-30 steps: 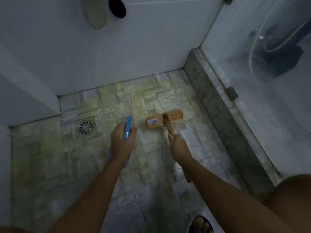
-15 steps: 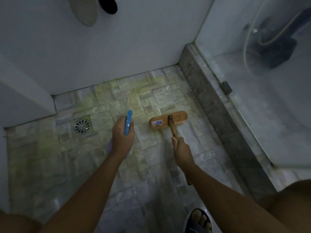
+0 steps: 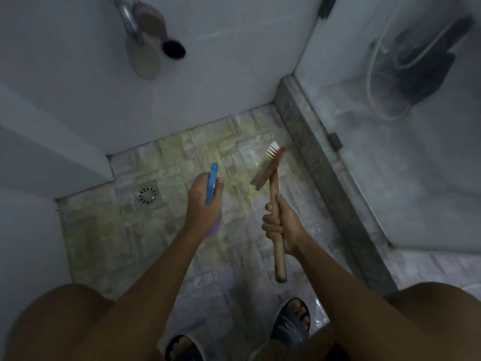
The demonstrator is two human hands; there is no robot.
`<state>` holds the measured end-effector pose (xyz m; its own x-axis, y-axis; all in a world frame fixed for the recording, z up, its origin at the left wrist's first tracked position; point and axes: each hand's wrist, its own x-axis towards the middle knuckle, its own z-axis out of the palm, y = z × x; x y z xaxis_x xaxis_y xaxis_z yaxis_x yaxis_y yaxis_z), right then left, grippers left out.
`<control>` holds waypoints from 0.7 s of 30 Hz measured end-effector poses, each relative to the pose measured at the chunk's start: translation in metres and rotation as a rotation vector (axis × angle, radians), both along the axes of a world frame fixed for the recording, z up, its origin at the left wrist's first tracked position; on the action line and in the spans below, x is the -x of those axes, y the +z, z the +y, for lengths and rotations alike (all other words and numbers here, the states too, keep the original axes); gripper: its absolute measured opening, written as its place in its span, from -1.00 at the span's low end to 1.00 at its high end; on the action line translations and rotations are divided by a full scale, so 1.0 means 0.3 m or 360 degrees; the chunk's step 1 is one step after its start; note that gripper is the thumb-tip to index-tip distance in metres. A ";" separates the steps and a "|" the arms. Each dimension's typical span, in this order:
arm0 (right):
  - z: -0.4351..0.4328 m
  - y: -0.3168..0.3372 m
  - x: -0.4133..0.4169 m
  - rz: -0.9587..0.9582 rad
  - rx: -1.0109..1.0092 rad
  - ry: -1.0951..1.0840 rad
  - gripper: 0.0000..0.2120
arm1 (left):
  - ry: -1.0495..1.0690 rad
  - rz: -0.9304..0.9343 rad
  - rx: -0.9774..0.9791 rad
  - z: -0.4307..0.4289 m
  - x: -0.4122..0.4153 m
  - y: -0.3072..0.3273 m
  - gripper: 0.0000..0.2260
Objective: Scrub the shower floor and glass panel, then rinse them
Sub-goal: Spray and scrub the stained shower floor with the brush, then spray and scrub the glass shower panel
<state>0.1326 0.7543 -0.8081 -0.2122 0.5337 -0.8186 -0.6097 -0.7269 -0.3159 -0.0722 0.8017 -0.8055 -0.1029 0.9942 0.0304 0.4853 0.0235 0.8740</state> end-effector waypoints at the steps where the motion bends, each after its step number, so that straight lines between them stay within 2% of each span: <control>1: -0.007 0.080 -0.005 0.0123 -0.0002 0.0005 -0.58 | -0.0018 0.0012 -0.0041 0.003 -0.011 0.098 -0.80; 6: -0.009 0.545 -0.026 0.0400 -0.0142 0.0039 -0.58 | -0.0086 0.0114 -0.0242 0.045 -0.061 0.576 -0.78; 10: 0.023 1.061 -0.038 0.0195 -0.0360 -0.0061 -0.57 | -0.0089 0.0062 -0.0460 0.100 -0.120 1.089 -0.77; 13: 0.057 1.504 -0.054 -0.0178 -0.0638 -0.0134 -0.58 | -0.0123 -0.0034 -0.0594 0.150 -0.176 1.524 -0.80; 18: 0.094 2.223 -0.098 -0.1063 -0.1127 -0.0332 -0.64 | -0.0246 -0.0378 -0.0750 0.195 -0.293 2.271 -0.76; 21: 0.074 2.646 -0.139 -0.1374 -0.1396 -0.0446 -0.67 | -0.0400 -0.0528 -0.0924 0.195 -0.368 2.669 -0.74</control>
